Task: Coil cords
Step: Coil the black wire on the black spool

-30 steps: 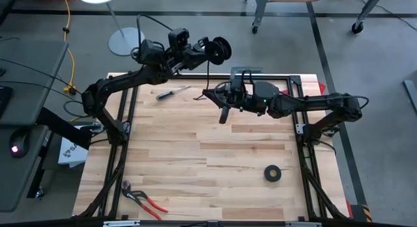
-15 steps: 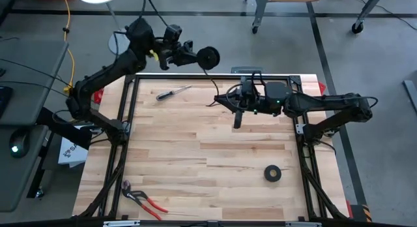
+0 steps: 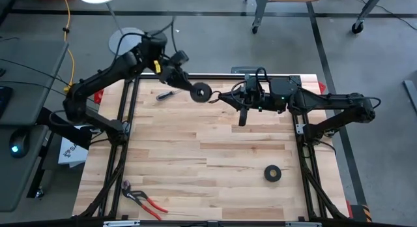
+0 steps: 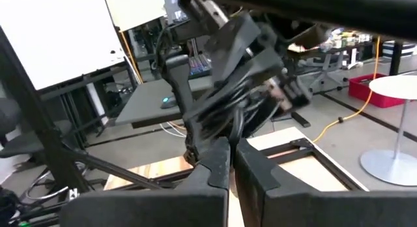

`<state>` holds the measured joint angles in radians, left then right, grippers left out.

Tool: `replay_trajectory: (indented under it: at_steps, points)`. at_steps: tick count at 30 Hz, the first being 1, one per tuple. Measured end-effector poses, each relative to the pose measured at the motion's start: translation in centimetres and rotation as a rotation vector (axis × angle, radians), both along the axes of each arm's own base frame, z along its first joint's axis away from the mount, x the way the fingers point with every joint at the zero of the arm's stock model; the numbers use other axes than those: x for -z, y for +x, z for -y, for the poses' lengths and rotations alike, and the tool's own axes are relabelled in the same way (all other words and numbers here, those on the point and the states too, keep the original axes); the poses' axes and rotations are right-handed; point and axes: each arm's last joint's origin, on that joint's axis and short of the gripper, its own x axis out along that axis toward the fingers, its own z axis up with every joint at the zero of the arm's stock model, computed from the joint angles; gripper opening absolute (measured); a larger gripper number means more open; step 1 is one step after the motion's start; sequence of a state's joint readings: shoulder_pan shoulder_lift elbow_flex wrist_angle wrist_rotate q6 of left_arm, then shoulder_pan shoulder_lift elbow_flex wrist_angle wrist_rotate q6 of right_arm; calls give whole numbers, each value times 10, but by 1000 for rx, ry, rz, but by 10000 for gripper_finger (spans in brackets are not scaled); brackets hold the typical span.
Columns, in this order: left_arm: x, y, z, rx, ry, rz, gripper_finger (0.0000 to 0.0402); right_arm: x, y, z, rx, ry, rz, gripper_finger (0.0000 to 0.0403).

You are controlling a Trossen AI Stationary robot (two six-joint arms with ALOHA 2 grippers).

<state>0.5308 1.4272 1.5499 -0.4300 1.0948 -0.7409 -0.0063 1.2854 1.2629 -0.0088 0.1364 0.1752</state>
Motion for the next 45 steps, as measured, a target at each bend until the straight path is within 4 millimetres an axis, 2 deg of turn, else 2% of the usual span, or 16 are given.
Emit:
replay_trajectory:
  at_steps: [5, 10, 14, 18, 24, 30, 34, 39, 42, 45]
  points:
    - [8, 18, 21, 81, -60, -61, 0, -1, 0, 2, -18, -25, 5, 0]
    - [17, 46, 43, 177, -82, -62, 0, -2, 0, 4, -59, -24, 14, 0]
    - [11, 68, 55, 250, -71, 71, 0, -4, 0, 3, -138, -49, 39, 0]
    - [0, 85, 58, 277, -38, 295, 0, -6, 0, 2, -187, -72, 65, 0]
    - [-5, 99, 53, 201, -28, 540, 0, -15, 0, 1, -198, -95, 149, 0]
    - [-6, 100, 42, 72, 46, 687, 0, -18, -1, 2, -159, -52, 176, 13]
    - [-12, 96, 37, 10, 62, 742, 0, -14, 2, 4, -87, -42, 148, 62]
    - [-30, 86, 34, -36, 108, 871, 0, -10, 5, 7, -5, -50, 128, 127]
    - [-39, 83, 30, -52, 135, 905, 0, -2, 12, 7, 4, -54, 90, 148]
    - [-49, 79, 28, -60, 150, 937, 0, 2, 17, 8, 11, -54, 79, 153]
